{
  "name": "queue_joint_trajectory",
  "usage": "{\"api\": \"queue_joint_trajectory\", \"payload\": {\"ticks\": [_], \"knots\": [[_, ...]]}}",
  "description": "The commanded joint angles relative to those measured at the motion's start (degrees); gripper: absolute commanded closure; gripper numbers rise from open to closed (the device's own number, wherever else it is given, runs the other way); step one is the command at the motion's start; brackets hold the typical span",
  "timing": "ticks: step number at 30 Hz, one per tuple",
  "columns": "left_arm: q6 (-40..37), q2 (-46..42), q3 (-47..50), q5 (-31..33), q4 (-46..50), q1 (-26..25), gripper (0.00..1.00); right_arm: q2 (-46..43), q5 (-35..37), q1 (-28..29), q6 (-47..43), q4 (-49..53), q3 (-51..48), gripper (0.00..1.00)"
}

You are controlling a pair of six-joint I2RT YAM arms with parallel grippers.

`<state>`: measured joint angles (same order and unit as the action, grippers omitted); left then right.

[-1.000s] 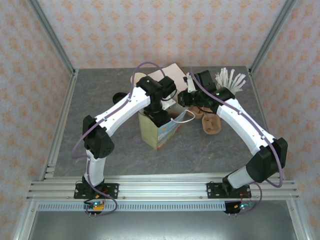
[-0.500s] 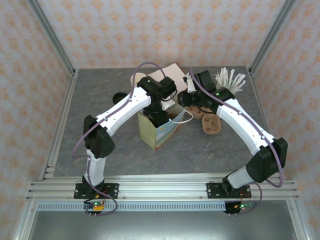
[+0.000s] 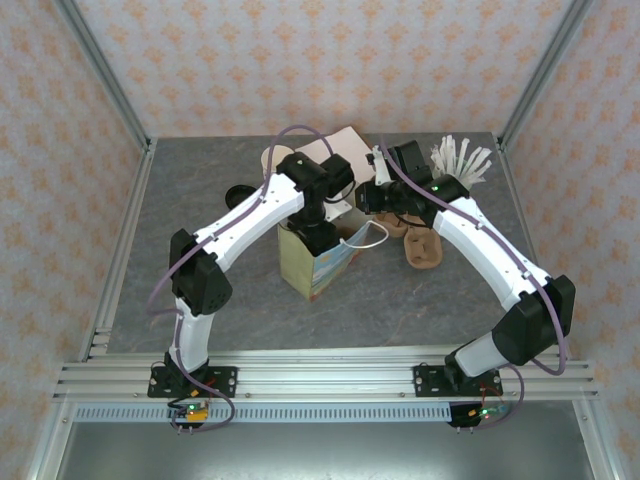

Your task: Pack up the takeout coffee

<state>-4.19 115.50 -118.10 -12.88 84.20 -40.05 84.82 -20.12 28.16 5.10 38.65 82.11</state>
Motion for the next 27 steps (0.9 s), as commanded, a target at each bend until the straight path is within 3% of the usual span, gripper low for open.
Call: {"api": "queue_joint_trajectory", "payload": {"ticks": [1, 27], "knots": [[-0.5, 2.46, -0.02, 1.8, 2.06, -0.2, 0.69, 0.26, 1.12, 0.34, 0.13, 1.25, 1.7, 0.78], [-0.6, 1.37, -4.17, 3.95, 6.86, -0.03, 0.69, 0.4, 1.57, 0.33, 0.17, 1.42, 2.45, 0.75]]}}
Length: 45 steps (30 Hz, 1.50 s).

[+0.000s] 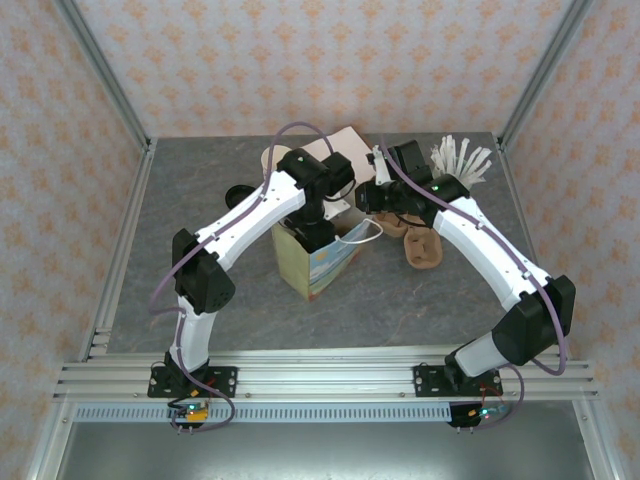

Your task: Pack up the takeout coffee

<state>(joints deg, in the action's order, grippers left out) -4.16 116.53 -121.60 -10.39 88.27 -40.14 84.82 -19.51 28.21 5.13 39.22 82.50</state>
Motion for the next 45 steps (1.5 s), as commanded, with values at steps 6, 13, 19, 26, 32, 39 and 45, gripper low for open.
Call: {"api": "queue_joint_trajectory", "payload": {"ticks": [6, 13, 19, 26, 32, 39, 45], "knots": [[-1.19, 2.27, -0.06, -0.76, 1.11, 0.68, 0.7, 0.32, 0.88, 0.4, 0.12, 0.95, 2.52, 0.74], [-1.23, 3.52, 1.55, -2.54, -1.19, 1.12, 0.7, 0.36, 1.01, 0.38, 0.08, 0.93, 2.28, 0.73], [-0.58, 3.23, 2.41, -1.1, -1.45, 1.17, 0.71, 0.49, 0.88, 0.36, 0.12, 0.9, 2.05, 0.73], [0.1, 1.45, -0.26, 0.84, 0.86, 1.03, 0.71, 0.47, 0.96, 0.46, 0.16, 0.83, 2.05, 0.73], [0.55, 0.74, -1.88, 2.26, 2.39, 0.5, 0.71, 0.57, 0.98, 0.53, 0.26, 0.65, 1.96, 0.73], [0.59, 0.92, -1.53, 3.89, 2.96, 0.42, 0.71, 0.64, 1.05, 0.74, 0.32, 0.62, 2.05, 0.73], [-0.4, 1.58, -0.17, 2.36, 1.5, 0.84, 0.71, 0.72, 1.22, 0.8, 0.37, 0.72, 2.18, 0.73]]}}
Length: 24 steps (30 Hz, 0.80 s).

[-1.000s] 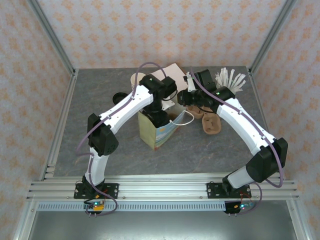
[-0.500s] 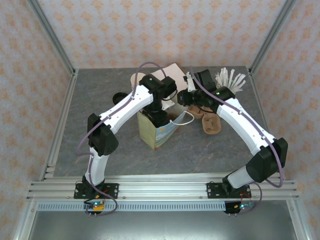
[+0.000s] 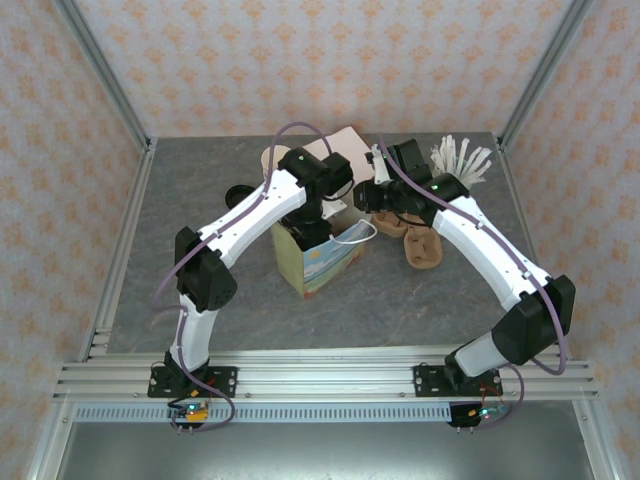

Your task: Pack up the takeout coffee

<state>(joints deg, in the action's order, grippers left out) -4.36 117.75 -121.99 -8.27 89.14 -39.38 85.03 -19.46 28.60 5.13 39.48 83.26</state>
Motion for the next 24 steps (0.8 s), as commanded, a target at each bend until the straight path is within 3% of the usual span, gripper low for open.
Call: {"api": "queue_joint_trajectory", "payload": {"ticks": [1, 24], "knots": [[-0.46, 0.37, 1.04, -0.62, -0.05, 0.34, 0.71, 0.48, 1.19, 0.4, 0.38, 0.5, 1.3, 0.73], [-2.09, 2.46, 5.88, -3.65, -4.39, 1.41, 0.71, 0.43, 1.53, 0.49, 0.19, 0.85, 1.64, 0.7]]}}
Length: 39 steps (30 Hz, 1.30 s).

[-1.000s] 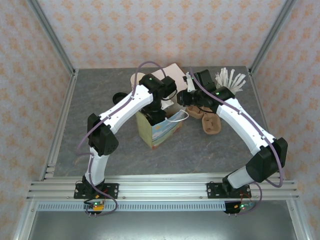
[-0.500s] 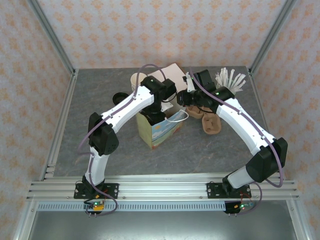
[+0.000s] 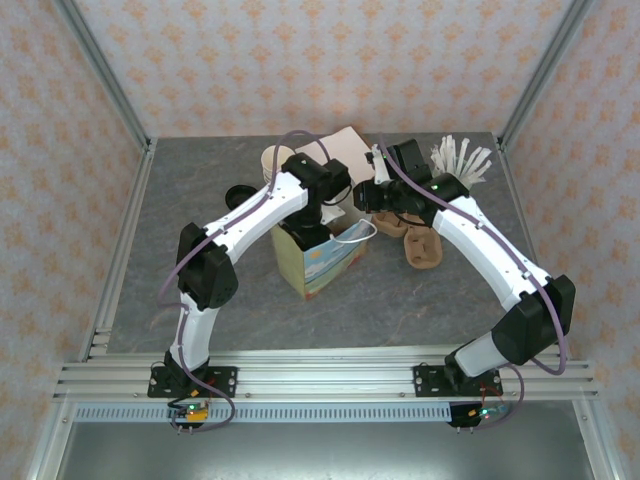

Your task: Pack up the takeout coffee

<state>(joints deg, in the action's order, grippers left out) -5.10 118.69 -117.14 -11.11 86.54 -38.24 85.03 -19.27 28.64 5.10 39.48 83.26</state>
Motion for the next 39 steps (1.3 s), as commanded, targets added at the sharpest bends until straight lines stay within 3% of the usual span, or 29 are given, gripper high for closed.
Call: {"api": "queue_joint_trajectory", "payload": {"ticks": [1, 22, 39], "knots": [[-1.4, 1.82, 1.13, -0.86, -1.81, 0.28, 0.71, 0.44, 1.34, 0.46, 0.2, 0.84, 1.69, 0.7], [-0.84, 4.64, 0.9, -0.6, -2.0, 0.14, 0.7, 0.47, 1.51, 0.57, 0.32, 0.86, 1.56, 0.68], [-0.72, 0.23, -1.69, -1.28, -0.33, 0.09, 0.42, 0.05, 1.78, 0.54, 0.36, 1.04, 1.2, 0.68]]}}
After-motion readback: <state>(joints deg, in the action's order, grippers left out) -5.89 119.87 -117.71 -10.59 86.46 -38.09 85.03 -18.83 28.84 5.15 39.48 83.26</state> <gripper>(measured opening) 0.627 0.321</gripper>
